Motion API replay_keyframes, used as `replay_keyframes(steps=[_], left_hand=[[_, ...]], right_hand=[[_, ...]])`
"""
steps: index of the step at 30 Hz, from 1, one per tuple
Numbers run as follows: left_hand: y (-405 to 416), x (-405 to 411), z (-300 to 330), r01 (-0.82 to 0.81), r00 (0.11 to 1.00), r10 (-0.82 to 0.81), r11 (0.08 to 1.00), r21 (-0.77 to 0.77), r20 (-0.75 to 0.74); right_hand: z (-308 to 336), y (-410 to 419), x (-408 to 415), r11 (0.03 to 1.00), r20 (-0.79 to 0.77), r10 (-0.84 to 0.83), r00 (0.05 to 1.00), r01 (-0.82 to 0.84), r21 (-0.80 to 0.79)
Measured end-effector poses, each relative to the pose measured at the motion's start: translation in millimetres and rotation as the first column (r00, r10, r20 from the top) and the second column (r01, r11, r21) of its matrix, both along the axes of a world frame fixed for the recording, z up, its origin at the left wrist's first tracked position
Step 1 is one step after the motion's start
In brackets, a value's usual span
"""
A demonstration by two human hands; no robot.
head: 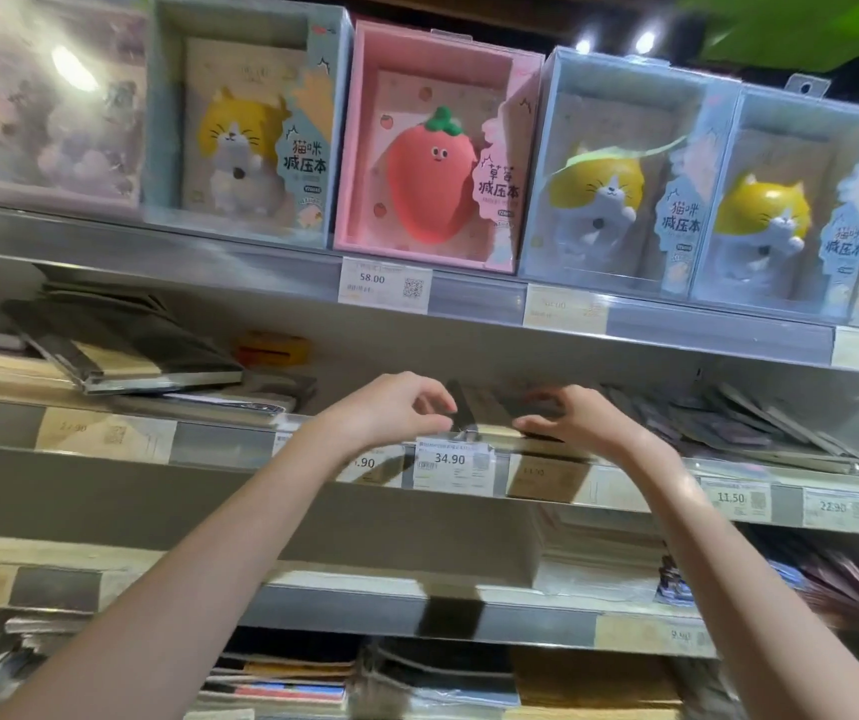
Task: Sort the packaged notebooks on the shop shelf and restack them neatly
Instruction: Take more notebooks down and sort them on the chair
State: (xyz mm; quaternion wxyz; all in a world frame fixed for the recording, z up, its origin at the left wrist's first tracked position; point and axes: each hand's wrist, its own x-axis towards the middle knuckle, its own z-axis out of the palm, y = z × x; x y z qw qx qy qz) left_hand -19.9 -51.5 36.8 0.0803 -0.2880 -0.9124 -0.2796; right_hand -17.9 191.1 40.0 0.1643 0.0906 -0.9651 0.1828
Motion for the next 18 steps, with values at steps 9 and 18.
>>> replay_keyframes(steps=[9,18], left_hand=[[51,-27,-18,-0.099,0.995,0.099,0.995,-0.033,0.013],[28,-30,-19,-0.193,0.981,0.193,0.981,-0.005,0.021]], right_hand=[[-12,30,-16,0.997,0.064,0.007,0.998,-0.002,-0.081],[-16,-2,-29,0.99,0.008,0.119,0.993,-0.118,-0.081]])
